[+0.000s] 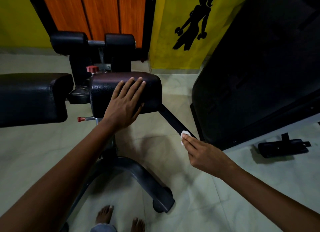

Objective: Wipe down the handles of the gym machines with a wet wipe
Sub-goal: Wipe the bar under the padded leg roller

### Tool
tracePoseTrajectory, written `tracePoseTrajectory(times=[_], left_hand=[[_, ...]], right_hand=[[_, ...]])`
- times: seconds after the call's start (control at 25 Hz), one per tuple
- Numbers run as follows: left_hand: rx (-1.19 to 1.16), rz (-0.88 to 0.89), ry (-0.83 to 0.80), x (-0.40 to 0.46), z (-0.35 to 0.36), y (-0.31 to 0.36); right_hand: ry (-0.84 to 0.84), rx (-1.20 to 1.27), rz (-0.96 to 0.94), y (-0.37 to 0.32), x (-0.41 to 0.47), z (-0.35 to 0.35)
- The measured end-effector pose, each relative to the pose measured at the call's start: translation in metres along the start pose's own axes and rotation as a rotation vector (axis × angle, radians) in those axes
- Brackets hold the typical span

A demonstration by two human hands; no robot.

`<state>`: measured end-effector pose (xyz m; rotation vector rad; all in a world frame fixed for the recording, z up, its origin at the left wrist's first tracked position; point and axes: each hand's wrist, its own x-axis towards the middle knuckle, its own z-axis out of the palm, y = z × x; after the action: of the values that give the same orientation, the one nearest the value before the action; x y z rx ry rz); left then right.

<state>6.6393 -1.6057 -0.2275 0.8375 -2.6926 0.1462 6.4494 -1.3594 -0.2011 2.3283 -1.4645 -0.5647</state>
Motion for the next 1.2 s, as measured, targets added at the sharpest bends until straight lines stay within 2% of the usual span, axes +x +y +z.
tracePoseTrajectory(times=[0.32,0.44,0.52,0.56,0.68,0.76,0.8,0.96,1.2], left_hand=[[0.059,0.007,0.058,-0.001,0.008,0.0],[0.074,0.01,0.083,-0.001,0.009,0.0],[0.082,0.013,0.101,-0.001,0.009,0.001],[0.083,0.014,0.109,-0.001,0.009,0.001],[0.1,0.007,0.114,0.0,0.009,0.002],[0.109,0.006,0.107,-0.001,0.011,0.002],[0.111,0.006,0.107,-0.001,0.011,0.002],[0.111,0.004,0.105,-0.001,0.01,0.002],[0.118,0.001,0.1,-0.001,0.011,0.002]], right_hand=[[-0.026,-0.001,0.07,0.018,0.091,0.048],[0.058,0.006,0.085,0.023,0.111,0.045],[0.156,0.171,0.132,0.028,0.108,0.044],[0.212,0.341,0.221,0.032,0.102,0.043],[0.351,0.828,0.668,0.05,0.097,0.043],[0.301,1.019,0.875,0.06,0.11,0.041],[0.262,1.069,0.903,0.061,0.119,0.037],[0.154,1.072,0.799,0.052,0.126,0.029],[0.03,1.009,0.847,0.062,0.119,0.038]])
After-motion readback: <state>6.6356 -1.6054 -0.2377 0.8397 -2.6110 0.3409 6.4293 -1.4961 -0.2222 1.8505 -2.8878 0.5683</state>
